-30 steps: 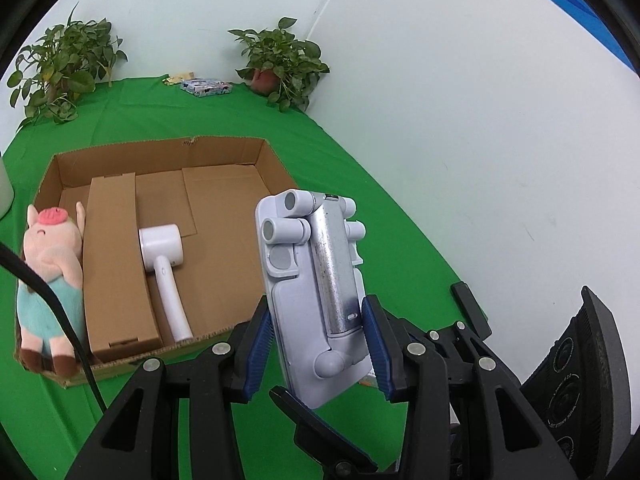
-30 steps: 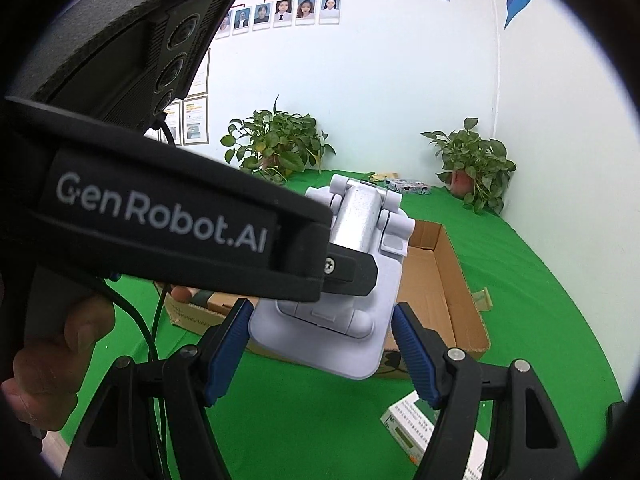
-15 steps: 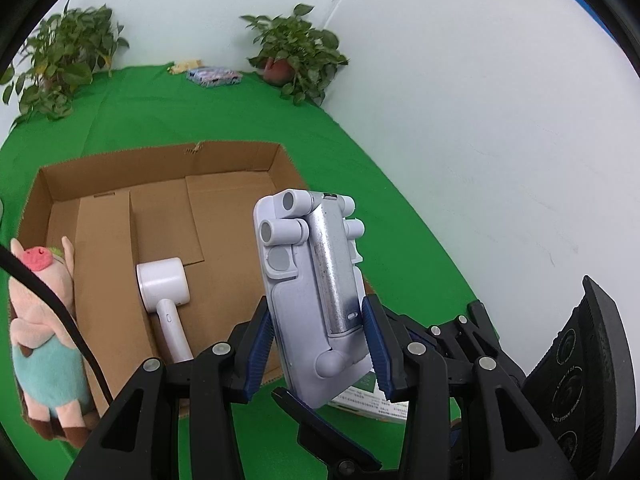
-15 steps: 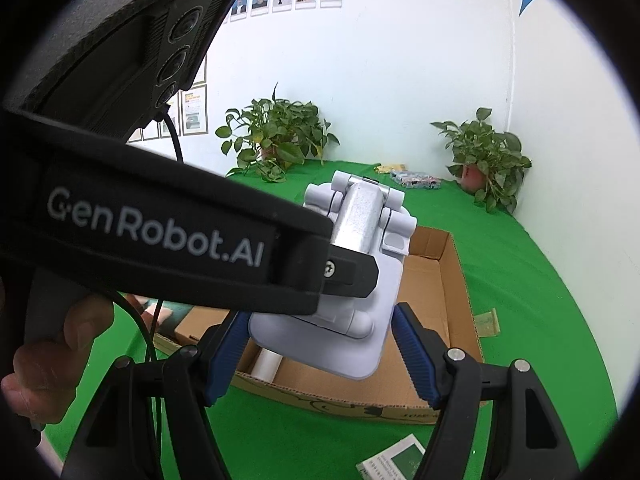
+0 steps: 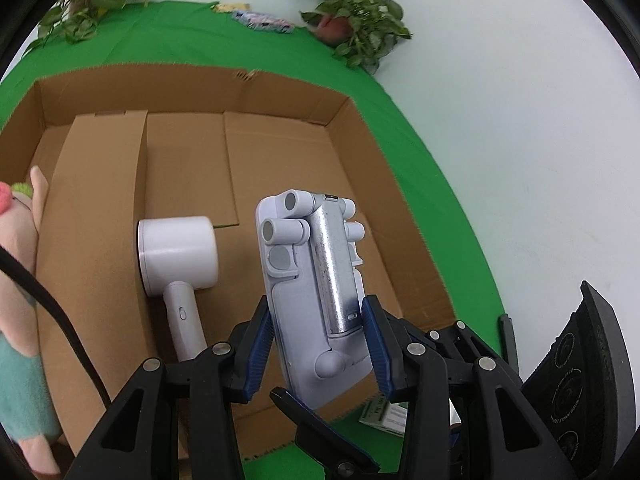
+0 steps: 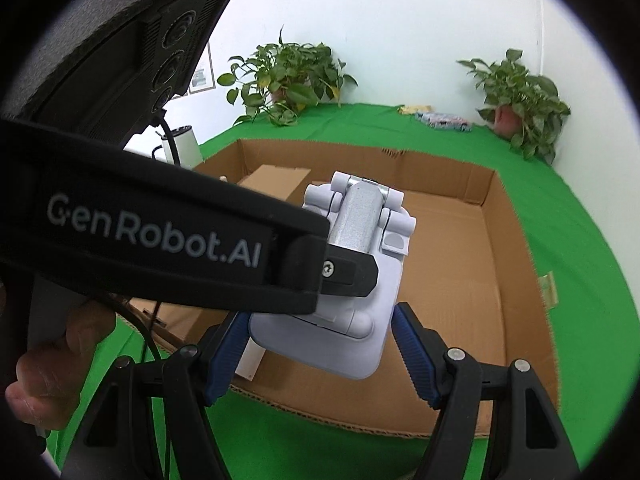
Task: Organize objects
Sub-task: 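Lower the white stand into the box beside the hair dryer and open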
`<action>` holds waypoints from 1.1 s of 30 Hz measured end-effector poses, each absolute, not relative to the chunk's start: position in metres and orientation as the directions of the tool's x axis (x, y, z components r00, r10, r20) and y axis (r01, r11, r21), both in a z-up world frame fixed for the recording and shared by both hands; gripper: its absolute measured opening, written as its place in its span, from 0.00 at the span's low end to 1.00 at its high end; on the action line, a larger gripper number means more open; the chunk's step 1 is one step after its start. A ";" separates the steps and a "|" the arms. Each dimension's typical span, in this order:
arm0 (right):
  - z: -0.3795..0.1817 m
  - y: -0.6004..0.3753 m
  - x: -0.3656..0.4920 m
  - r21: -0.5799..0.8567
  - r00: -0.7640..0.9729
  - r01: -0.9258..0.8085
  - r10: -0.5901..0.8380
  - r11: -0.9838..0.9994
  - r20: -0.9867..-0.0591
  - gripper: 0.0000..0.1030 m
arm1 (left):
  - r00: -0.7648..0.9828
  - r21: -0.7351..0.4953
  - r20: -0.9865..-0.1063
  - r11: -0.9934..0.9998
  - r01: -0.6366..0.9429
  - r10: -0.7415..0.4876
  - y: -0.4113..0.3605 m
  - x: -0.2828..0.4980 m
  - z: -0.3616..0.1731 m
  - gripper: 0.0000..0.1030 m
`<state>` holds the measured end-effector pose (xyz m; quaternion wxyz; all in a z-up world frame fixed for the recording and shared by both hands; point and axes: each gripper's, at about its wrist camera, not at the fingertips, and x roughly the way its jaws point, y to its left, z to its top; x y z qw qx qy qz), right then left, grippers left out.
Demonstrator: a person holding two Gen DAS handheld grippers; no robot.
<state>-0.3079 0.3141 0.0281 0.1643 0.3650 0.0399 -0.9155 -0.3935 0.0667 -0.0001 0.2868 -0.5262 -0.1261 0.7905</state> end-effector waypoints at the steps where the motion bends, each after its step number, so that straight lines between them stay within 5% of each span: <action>1: 0.023 0.316 -0.313 0.056 -0.671 0.331 -0.277 -0.942 -0.688 0.68 | -0.276 -0.500 -0.765 -0.807 -0.315 0.582 0.067 -0.396 -0.006 0.39; 18: -0.005 0.297 -0.274 0.122 -0.584 0.339 -0.310 -0.933 -0.750 0.68 | -0.204 -0.500 -0.811 -0.831 -0.245 0.548 0.066 -0.404 -0.053 0.40; 33: -0.003 0.300 -0.277 0.168 -0.548 0.367 -0.358 -0.915 -0.756 0.69 | -0.267 -0.465 -0.801 -0.838 -0.288 0.536 0.046 -0.386 -0.014 0.39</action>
